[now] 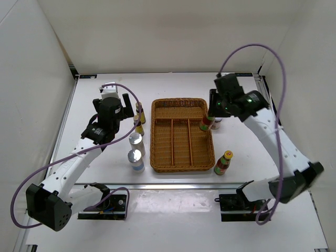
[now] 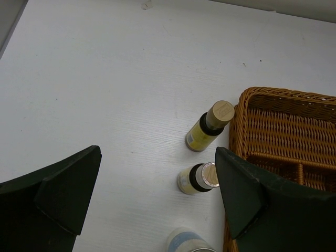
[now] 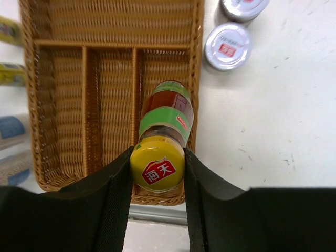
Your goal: Organize the condiment bottles
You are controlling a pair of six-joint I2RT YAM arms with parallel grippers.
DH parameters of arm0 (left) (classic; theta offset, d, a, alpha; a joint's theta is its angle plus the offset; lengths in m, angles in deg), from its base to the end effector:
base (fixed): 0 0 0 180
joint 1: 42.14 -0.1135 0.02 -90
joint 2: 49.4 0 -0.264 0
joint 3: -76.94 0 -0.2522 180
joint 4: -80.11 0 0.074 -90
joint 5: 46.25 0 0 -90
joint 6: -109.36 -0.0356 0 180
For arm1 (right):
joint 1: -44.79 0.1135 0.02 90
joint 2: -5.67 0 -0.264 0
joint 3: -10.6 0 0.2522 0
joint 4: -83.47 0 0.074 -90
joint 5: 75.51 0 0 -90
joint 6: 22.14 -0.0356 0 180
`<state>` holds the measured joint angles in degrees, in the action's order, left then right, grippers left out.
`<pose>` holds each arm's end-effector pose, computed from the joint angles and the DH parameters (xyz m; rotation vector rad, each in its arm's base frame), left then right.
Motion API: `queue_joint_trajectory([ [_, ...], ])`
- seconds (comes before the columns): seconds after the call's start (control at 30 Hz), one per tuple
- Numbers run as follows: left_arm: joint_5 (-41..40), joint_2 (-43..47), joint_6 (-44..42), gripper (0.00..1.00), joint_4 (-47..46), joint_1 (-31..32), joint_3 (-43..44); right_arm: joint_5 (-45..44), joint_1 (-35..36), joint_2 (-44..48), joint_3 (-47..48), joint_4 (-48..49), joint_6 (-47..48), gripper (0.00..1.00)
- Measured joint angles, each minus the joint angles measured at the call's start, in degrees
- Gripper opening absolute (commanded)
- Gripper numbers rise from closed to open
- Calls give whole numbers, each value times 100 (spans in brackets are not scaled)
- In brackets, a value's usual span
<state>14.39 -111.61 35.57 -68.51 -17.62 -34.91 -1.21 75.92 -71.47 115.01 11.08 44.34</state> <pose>0.2280 -0.0848 0.3280 -0.1786 1.9467 0.0497 0.2291 0.1271 0.4097 -0.0222 2.3265 0.1558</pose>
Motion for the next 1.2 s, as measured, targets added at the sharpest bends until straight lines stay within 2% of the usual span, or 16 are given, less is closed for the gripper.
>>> queue_joint_trajectory([
  [0.27,-42,-7,0,100,2,0,0,164,103,-1198,-195,297,20,0],
  [0.4,-57,-37,0,100,4,0,0,175,103,-1384,-249,378,9,7],
  [0.5,-66,-39,0,100,9,0,0,177,103,-1410,-337,485,-17,32],
  [0.53,-66,-39,0,100,11,0,0,173,103,-1410,-354,501,-26,46],
  [0.57,-68,-39,0,100,15,-2,0,170,103,-1410,-367,535,-24,68],
  [0.6,-68,-39,0,100,15,0,0,170,103,-1408,-374,560,-37,80],
  [0.7,-68,-39,0,100,17,0,0,105,103,-1379,-382,597,-96,100],
  [0.83,-70,-39,0,100,17,0,0,-111,105,-1029,-380,433,-140,100],
  [1.07,-81,-111,0,100,39,0,0,-514,87,455,-317,-131,-299,100],
  [1.1,-81,-116,0,100,42,0,0,-520,81,627,-332,-232,-358,96],
  [1.2,-81,-118,0,100,42,0,0,-522,72,1080,-629,-503,-702,93],
])
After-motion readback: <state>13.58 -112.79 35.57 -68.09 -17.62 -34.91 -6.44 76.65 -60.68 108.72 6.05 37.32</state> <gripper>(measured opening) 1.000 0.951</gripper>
